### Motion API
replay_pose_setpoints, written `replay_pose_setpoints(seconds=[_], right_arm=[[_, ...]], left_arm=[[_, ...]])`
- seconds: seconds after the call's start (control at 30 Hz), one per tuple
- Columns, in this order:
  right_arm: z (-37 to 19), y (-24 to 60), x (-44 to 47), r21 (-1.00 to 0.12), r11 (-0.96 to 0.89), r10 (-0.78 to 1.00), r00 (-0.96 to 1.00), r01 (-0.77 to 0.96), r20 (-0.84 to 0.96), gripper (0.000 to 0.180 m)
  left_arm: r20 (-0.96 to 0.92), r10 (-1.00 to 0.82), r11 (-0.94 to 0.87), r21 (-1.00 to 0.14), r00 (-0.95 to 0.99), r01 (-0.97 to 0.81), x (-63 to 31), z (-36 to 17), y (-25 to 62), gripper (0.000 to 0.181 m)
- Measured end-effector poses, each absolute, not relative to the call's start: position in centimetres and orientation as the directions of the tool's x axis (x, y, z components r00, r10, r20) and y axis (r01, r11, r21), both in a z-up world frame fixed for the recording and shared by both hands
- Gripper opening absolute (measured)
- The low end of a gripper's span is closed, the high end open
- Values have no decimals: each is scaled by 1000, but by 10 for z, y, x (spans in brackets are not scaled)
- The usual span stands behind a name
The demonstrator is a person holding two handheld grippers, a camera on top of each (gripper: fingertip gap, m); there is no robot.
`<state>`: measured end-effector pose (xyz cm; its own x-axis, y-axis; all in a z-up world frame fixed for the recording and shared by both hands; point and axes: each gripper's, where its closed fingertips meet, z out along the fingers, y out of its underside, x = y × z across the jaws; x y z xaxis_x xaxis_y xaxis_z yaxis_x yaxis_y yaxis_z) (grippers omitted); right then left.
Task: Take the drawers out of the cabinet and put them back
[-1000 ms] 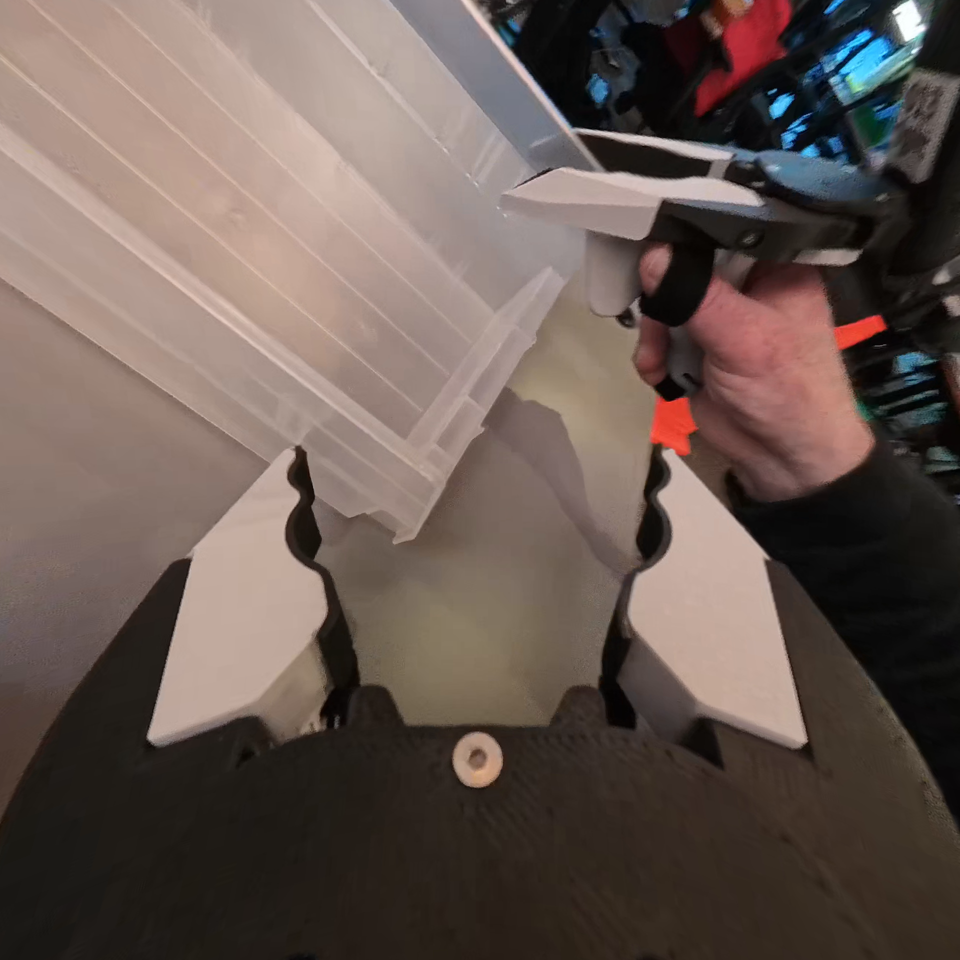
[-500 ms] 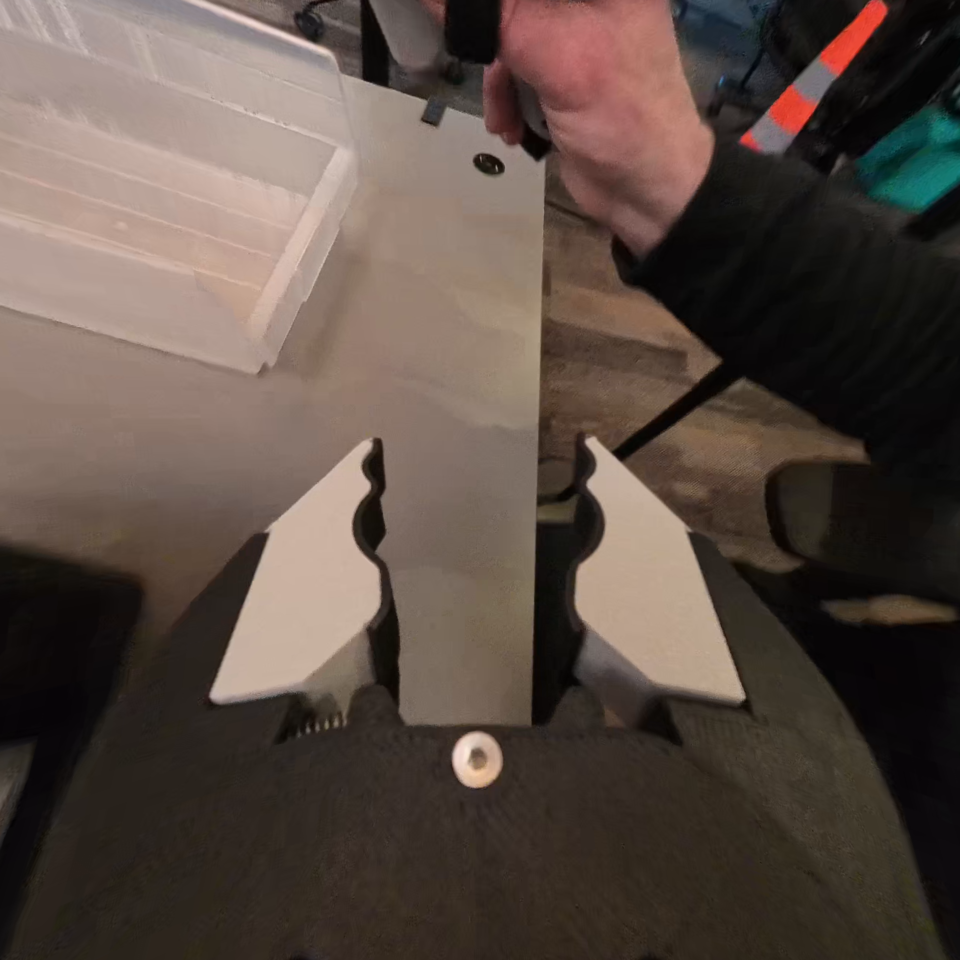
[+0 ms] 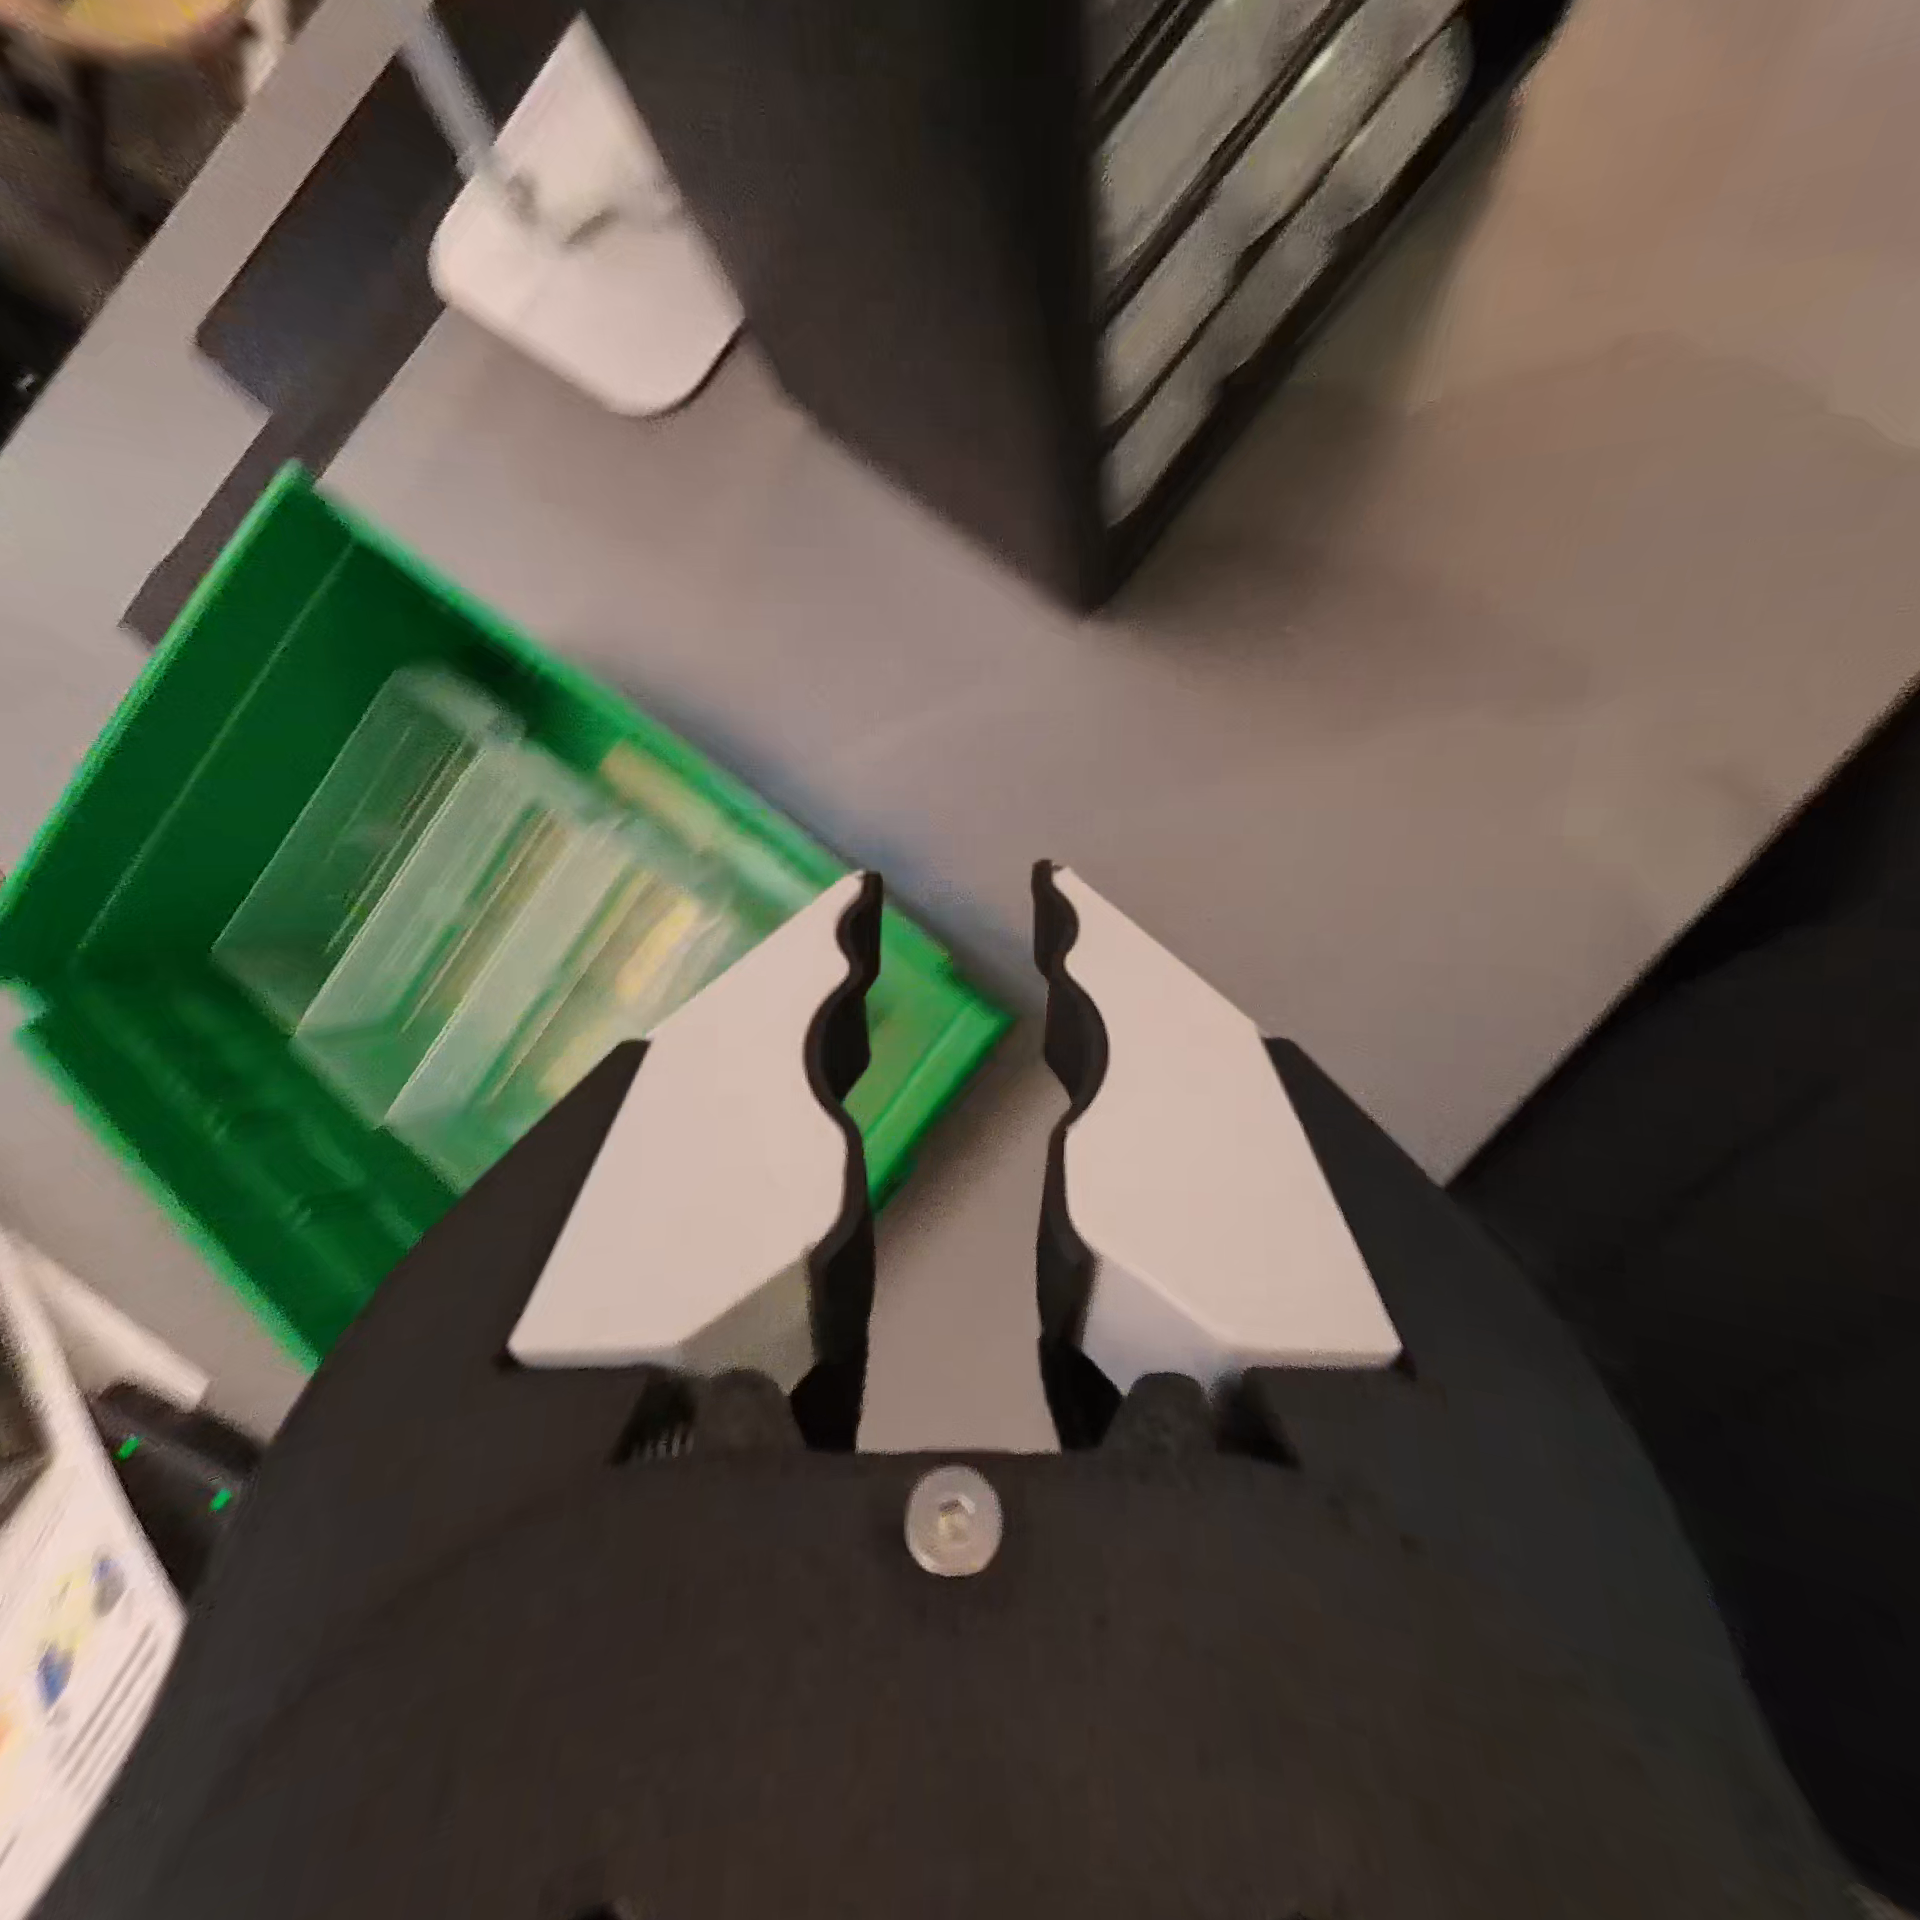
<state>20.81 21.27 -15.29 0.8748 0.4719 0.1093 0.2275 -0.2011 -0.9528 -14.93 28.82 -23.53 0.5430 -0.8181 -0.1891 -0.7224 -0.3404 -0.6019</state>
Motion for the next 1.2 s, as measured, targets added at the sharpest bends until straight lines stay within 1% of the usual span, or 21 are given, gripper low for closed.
replay_pose_setpoints(seconds=[0.03, 0.13, 0.17, 0.23, 0.37, 0.43, 0.47, 0.53, 0.63, 0.8, 0.97, 1.07, 1.2], right_arm=[[-154, 210, 197, -952, -205, 493, 864, 225, 98, 51], [-160, 200, 164, -951, -227, 560, 827, 212, 51, 52], [-164, 197, 156, -946, -231, 572, 818, 227, 56, 52], [-174, 194, 144, -934, -243, 589, 805, 261, 72, 52], [-191, 191, 126, -918, -263, 626, 776, 298, 73, 52], [-196, 190, 121, -913, -267, 638, 766, 309, 73, 53], [-199, 191, 119, -911, -269, 641, 764, 313, 74, 53], [-204, 192, 117, -909, -280, 647, 760, 310, 60, 52], [-211, 192, 112, -905, -298, 659, 751, 304, 35, 52], [-216, 189, 102, -901, -299, 683, 730, 313, 27, 54], [-214, 186, 86, -903, -284, 718, 696, 322, 22, 59], [-210, 183, 72, -907, -259, 743, 669, 332, 32, 64], [-206, 180, 51, -920, -246, 776, 631, 306, 2, 70]], left_arm=[[-197, -808, -360, -581, 556, -730, -167, -244, 296, 28], [-194, -803, -423, -479, 563, -769, -209, -284, 310, 32], [-170, -809, -447, -445, 563, -776, -217, -298, 311, 34], [-205, -806, -454, -388, 555, -802, -232, -319, 322, 34], [-163, -821, -473, -342, 547, -812, -241, -351, 332, 32], [-169, -821, -484, -299, 545, -822, -248, -362, 333, 32], [-167, -826, -483, -283, 539, -829, -249, -367, 332, 27], [-167, -835, -469, -286, 525, -836, -247, -371, 332, 12], [-183, -838, -452, -296, 514, -842, -247, -370, 334, 3], [-248, -851, -381, -318, 464, -868, -244, -352, 333, 1], [-285, -874, -292, -338, 394, -894, -232, -320, 321, 0], [-292, -892, -237, -346, 344, -908, -220, -294, 307, 0], [-305, -918, -139, -348, 252, -927, -195, -261, 283, 0]])
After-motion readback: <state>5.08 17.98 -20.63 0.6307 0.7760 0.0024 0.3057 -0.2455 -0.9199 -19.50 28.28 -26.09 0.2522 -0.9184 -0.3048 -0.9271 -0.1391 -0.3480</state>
